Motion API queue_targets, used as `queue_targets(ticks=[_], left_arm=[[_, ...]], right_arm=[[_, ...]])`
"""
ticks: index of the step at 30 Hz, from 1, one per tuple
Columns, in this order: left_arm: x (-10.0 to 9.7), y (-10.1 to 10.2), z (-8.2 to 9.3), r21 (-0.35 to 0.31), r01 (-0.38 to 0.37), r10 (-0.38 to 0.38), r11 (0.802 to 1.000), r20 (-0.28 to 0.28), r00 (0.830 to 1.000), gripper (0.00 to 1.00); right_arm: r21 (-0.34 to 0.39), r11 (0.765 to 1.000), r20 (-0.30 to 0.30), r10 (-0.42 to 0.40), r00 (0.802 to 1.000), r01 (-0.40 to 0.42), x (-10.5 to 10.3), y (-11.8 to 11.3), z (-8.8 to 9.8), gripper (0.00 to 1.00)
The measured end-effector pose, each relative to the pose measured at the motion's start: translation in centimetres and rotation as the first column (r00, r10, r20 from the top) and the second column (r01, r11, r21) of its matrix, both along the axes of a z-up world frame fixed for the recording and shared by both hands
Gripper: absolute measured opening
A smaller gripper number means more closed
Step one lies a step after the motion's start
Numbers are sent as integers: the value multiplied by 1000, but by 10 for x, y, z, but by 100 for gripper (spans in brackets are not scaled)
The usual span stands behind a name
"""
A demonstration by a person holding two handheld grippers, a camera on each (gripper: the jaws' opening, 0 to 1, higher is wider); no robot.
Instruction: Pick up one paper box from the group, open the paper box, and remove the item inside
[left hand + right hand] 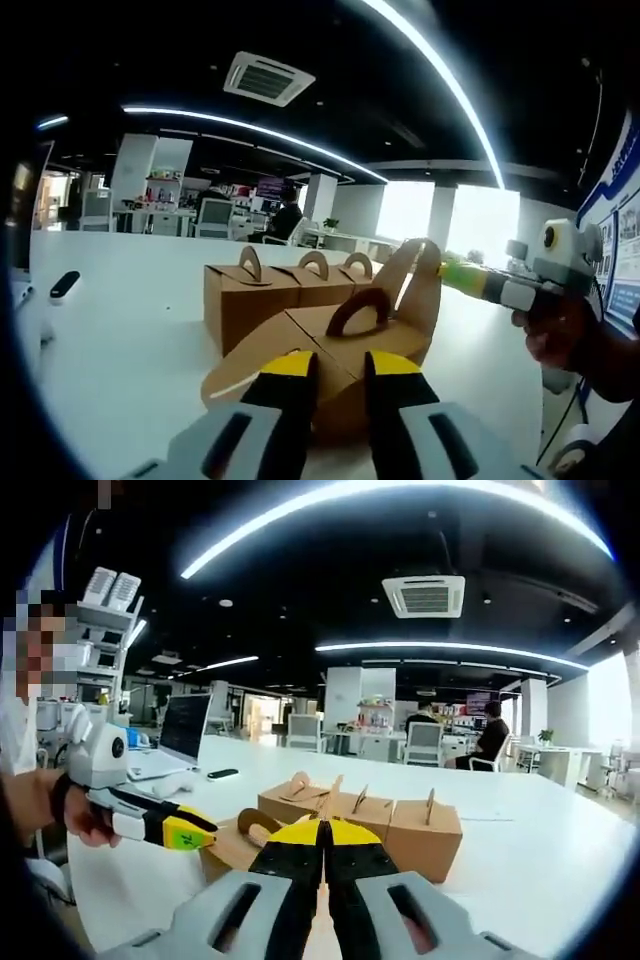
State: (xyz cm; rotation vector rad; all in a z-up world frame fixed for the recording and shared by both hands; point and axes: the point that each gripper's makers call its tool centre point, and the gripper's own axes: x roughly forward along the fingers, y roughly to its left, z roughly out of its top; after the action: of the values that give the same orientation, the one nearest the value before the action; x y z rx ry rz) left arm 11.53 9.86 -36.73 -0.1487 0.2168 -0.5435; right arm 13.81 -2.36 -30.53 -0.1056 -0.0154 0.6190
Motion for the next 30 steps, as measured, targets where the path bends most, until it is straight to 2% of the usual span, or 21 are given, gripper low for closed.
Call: queue_targets(ticks=[18, 30], left_arm=[[1, 0, -1, 3, -2, 2, 1000, -1, 1000, 20], [-7, -11, 3, -1, -7, 7, 1000, 0, 1000, 20]], right_arm=[[0, 1000, -13, -22, 1000, 22, 0, -8, -6, 2], [-1, 999, -33, -38, 999, 38, 1, -16, -13, 2]])
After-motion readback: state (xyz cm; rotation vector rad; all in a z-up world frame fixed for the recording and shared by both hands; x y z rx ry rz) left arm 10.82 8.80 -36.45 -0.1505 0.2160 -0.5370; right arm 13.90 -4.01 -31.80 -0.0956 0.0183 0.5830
